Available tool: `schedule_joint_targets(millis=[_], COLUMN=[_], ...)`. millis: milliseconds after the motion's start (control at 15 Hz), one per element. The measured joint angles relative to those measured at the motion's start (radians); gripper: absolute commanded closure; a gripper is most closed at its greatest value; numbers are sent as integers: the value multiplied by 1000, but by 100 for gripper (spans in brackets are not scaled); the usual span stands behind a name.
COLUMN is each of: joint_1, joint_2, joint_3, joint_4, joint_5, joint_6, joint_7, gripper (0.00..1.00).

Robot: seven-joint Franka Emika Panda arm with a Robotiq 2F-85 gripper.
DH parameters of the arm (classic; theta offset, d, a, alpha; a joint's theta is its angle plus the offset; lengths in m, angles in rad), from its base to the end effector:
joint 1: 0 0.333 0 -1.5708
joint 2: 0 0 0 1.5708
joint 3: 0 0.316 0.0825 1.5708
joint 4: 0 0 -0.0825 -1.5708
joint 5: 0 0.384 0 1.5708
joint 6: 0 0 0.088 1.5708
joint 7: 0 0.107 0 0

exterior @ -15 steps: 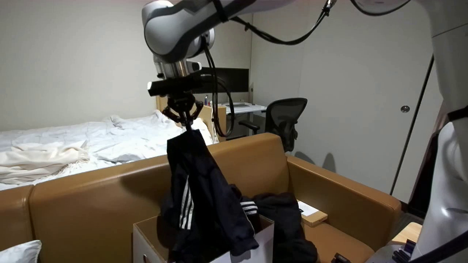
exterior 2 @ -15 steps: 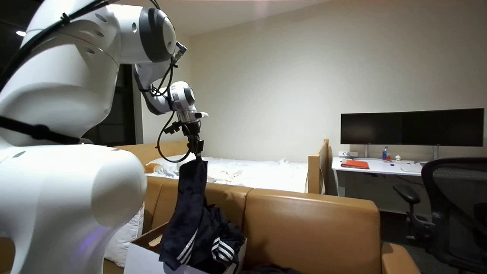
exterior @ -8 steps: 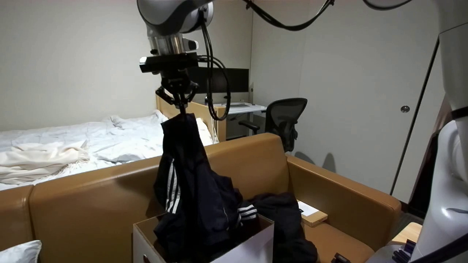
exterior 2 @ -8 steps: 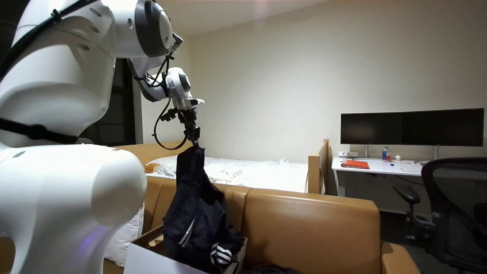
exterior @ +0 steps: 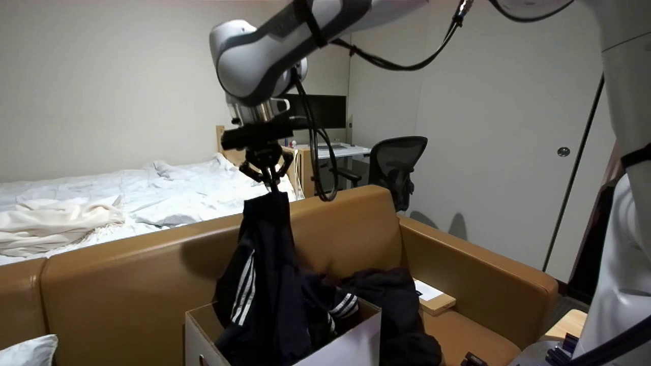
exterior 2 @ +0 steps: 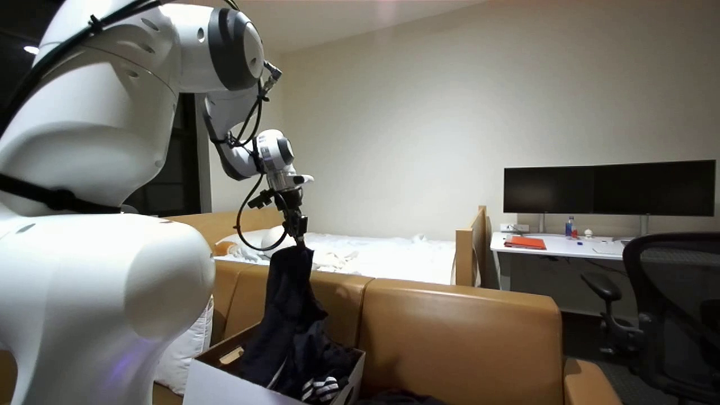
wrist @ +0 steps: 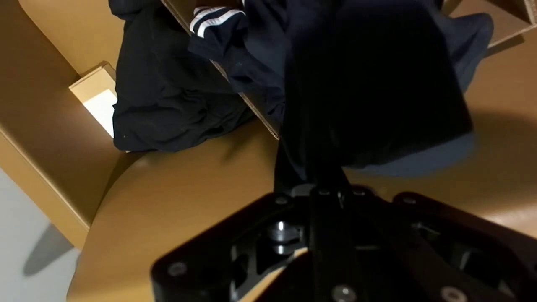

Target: Pick up the black cloth from the sofa and put it in the box

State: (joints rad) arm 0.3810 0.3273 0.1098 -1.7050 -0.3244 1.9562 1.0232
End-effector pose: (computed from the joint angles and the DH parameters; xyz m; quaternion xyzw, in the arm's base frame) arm 0.5782 0.2783 0.3987 0.9708 -0.1984 0.0631 0.1190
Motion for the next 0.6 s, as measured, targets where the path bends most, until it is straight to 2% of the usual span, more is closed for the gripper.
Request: schedule_joint_targets(millis=[267,600], joint_1=[-27,-37], joint_2=[110,271], joint_3=[-12,-22], joint_4=[-83,-95], joint_5=[0,6], joint_6=[102,143], joint_7=[-36,-150], gripper=[100,100])
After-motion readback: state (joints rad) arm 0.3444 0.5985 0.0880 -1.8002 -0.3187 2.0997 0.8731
